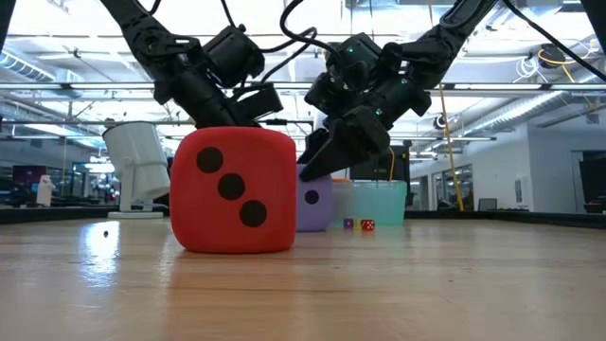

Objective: Pick & Place Dice
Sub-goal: Put the large purple dice into the green container

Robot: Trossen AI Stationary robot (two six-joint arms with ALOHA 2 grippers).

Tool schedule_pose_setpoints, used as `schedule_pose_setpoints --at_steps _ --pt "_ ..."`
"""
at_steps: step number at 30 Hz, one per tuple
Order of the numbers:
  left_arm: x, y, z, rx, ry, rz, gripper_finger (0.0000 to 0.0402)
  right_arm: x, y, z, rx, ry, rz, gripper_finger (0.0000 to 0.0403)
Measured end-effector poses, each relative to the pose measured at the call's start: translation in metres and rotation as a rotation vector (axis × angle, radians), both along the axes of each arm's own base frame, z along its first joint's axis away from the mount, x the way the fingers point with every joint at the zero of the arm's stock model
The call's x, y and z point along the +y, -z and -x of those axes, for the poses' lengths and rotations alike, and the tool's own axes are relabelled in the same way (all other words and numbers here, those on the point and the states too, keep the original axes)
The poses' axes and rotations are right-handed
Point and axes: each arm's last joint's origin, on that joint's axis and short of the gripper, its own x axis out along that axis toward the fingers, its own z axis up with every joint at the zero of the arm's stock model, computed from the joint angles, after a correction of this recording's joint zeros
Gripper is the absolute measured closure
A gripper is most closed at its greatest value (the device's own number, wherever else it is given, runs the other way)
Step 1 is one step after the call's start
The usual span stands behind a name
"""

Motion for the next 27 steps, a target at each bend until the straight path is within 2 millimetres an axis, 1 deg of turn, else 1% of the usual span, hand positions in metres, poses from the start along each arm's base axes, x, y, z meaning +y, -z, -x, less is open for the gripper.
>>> schedule_pose_setpoints --at_steps 2,5,11,15,18,20,22,24,27 --pt "0.0 -0.001 0.0 -0.004 -0.004 -0.014 0.0394 0.0 0.0 0.0 -0.003 -0.002 -0.001 0.0031" --pt "0.0 -0.009 0.001 -0.032 -0.022 -0.025 0.0394 0.0 -0.004 0.0 -0.02 -0.003 -0.002 0.0043" --pt "-0.005 -0.036 0.009 -0.105 -0.037 -0.015 0.0394 -0.001 -0.007 -0.001 -0.024 -0.005 -0.007 0.0043" --pt "-0.012 -0.048 0.019 -0.133 -0.035 -0.008 0.0394 -0.001 -0.014 -0.006 -0.047 -0.015 0.001 0.0044" --pt "-0.017 -0.056 0.028 -0.16 -0.027 -0.014 0.0394 0.0 -0.027 -0.006 -0.066 -0.015 0.014 0.0044" --pt "-0.019 -0.06 0.036 -0.169 -0.053 -0.023 0.0394 0.0 -0.041 -0.009 -0.118 -0.021 0.03 0.0043" --pt "-0.021 -0.063 0.042 -0.185 -0.076 -0.037 0.0394 0.002 -0.057 -0.004 -0.133 -0.025 0.033 0.0044" --pt "-0.023 -0.063 0.052 -0.174 -0.092 -0.05 0.0394 0.002 -0.075 -0.005 -0.193 -0.03 0.045 0.0044" --pt "-0.025 -0.065 0.06 -0.205 -0.104 -0.052 0.0394 0.005 -0.098 0.008 -0.223 -0.029 0.053 0.0044"
